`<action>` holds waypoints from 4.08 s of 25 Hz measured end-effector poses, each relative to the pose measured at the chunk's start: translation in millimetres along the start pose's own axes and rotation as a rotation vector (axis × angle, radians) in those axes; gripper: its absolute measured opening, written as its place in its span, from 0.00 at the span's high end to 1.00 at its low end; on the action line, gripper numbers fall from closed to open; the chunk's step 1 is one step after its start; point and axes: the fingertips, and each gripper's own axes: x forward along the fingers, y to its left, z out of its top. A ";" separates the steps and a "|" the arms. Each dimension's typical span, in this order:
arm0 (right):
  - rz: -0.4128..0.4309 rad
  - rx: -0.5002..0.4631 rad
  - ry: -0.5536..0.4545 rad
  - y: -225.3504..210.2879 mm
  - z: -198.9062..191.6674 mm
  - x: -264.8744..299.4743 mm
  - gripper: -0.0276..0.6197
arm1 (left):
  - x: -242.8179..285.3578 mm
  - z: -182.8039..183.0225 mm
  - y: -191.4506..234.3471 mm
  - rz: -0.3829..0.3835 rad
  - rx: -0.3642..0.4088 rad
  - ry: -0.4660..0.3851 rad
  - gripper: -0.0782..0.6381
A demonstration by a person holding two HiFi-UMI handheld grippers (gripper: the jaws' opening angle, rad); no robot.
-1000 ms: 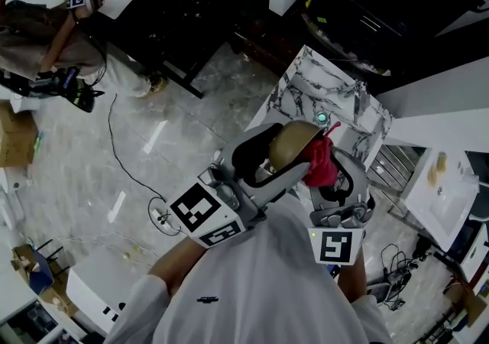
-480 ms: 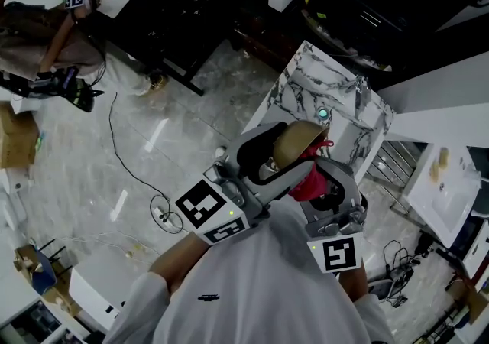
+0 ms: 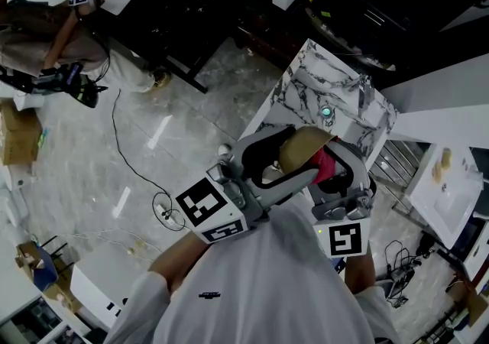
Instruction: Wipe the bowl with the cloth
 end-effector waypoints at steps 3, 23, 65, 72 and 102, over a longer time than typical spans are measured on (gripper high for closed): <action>-0.032 0.020 0.051 -5.5 -9.9 -0.2 0.72 | 0.3 -1.2 -0.6 0.013 0.023 -0.001 0.49; -0.003 0.088 0.139 17.5 -33.1 -17.0 0.72 | 9.1 -38.5 -4.2 -0.015 -0.015 0.105 0.49; -0.414 0.502 0.020 -64.1 -50.6 -91.8 0.72 | 18.2 -33.3 21.8 0.140 0.205 0.099 0.49; -0.589 0.566 0.043 -88.7 -69.6 -117.0 0.72 | 12.8 -28.3 33.1 0.198 0.272 0.085 0.49; -0.626 0.568 0.198 -57.3 -118.0 -124.3 0.72 | 2.2 -55.3 61.7 0.248 0.174 0.114 0.49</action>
